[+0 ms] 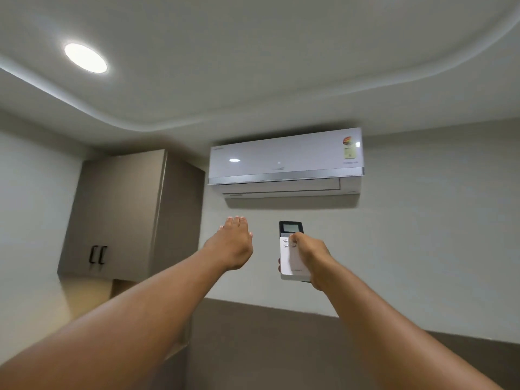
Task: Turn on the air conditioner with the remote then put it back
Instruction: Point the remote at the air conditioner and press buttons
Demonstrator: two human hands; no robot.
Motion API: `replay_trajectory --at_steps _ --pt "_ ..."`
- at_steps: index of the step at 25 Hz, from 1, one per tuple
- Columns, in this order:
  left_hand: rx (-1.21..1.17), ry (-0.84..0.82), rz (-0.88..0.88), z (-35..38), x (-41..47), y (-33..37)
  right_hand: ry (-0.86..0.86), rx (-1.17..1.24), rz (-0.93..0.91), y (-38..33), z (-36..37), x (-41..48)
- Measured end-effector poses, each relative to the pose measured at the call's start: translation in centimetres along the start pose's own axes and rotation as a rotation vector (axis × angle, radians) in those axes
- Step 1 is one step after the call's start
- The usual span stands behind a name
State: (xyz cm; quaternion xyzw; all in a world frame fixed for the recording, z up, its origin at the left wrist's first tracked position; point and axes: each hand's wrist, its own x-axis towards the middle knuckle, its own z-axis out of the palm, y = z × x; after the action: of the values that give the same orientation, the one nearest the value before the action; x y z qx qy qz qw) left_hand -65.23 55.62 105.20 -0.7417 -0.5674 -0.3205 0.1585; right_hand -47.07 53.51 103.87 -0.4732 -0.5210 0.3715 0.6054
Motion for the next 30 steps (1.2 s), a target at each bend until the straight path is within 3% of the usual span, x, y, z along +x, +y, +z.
replay_trajectory --at_steps 6,19,30 --pt "0.006 -0.024 -0.012 -0.3 -1.6 -1.7 0.006 -0.008 -0.009 -1.3 3.2 -1.1" --pt "-0.095 -0.029 0.118 0.9 -1.1 4.7 0.19 -0.068 0.017 -2.4 -2.1 -2.9" --pt "-0.114 -0.016 0.126 1.7 -0.6 6.2 0.238 -0.122 0.034 -2.0 -3.2 -1.7"
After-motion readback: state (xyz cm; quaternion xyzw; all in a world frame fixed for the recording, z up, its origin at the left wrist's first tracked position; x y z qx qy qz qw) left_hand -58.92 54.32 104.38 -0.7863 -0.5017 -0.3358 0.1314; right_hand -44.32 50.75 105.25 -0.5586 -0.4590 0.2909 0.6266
